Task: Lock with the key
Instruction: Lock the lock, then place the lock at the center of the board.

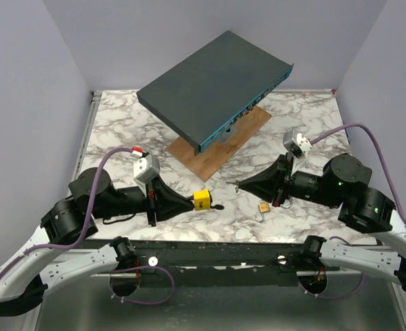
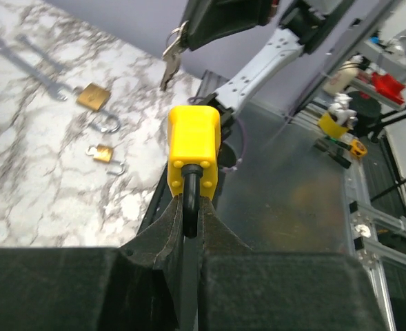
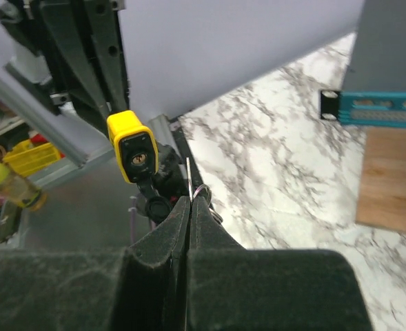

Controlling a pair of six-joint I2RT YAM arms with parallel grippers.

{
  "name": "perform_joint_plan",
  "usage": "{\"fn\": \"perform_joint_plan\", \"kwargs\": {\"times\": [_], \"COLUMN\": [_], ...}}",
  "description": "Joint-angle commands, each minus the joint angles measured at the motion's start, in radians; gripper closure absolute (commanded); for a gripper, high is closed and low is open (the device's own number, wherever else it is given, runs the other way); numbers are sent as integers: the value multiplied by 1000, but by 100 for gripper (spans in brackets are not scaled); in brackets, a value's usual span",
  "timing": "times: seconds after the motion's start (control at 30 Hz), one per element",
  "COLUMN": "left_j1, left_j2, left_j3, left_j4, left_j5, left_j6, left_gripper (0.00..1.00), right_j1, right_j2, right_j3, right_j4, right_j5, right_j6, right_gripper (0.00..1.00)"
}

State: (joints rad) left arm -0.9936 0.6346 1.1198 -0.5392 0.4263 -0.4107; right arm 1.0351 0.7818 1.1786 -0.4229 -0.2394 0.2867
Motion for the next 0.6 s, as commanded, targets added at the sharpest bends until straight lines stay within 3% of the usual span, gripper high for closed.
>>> {"fn": "perform_joint_plan", "kwargs": {"times": [0.0,0.13,0.33,0.57], "left_j1": [35,75,141,339], "left_j2": [2,21,15,49], "left_j3": [-39,-115,-329,-559], "left_j4": [-52,-55,77,307], "left_j5": [-169,-269,-305,-268], "left_j6": [-27,-126,-341,-543], "left_gripper": [100,100,100,100], "right_j1": [2,2,2,0], "right_j2": [-21,-35,-51,-23], "right_j3": [-67,-167,-323,-505], "right_j4": [-56,7,137,346], "right_j5": [212,330,436,524], "right_j6": [20,92,198,314], "right_gripper": [99,99,99,99]}}
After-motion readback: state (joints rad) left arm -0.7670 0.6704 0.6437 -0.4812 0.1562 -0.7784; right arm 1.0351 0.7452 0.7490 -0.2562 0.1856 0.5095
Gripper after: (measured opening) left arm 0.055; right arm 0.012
